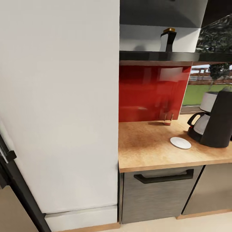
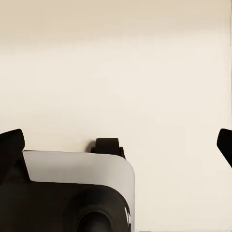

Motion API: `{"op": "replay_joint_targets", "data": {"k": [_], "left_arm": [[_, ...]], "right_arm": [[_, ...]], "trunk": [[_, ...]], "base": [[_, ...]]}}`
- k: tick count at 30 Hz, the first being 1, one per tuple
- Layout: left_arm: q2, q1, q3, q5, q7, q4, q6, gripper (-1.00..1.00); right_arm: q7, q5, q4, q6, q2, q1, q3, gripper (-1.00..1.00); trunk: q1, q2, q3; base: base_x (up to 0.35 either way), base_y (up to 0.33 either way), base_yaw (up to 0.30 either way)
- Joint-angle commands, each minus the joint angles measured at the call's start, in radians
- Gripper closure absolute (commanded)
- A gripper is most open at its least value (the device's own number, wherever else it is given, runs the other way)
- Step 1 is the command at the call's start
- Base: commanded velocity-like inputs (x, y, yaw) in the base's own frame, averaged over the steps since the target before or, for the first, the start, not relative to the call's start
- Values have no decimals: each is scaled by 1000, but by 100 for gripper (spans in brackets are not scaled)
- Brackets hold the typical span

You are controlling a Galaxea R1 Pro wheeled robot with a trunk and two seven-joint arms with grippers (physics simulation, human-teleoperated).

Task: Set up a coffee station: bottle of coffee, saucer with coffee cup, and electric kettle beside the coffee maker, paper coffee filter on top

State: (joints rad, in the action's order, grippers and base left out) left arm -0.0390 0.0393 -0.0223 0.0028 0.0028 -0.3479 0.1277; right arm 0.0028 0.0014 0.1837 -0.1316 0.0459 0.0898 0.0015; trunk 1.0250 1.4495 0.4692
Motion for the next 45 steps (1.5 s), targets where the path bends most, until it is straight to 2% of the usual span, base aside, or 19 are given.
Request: {"op": "replay_joint_targets", "data": {"k": [1, 45], "left_arm": [[-1, 1, -2, 0, 0, -2, 1, -100], [-1, 1, -1, 0, 0, -2, 1, -100]], "right_arm": [[0, 0, -1, -3, 0, 1, 0, -100], [0, 0, -1, -4, 0, 1, 0, -100]], "trunk": [[0, 0, 1], [0, 0, 1]], "base": [[0, 0, -252], [0, 0, -252]]}}
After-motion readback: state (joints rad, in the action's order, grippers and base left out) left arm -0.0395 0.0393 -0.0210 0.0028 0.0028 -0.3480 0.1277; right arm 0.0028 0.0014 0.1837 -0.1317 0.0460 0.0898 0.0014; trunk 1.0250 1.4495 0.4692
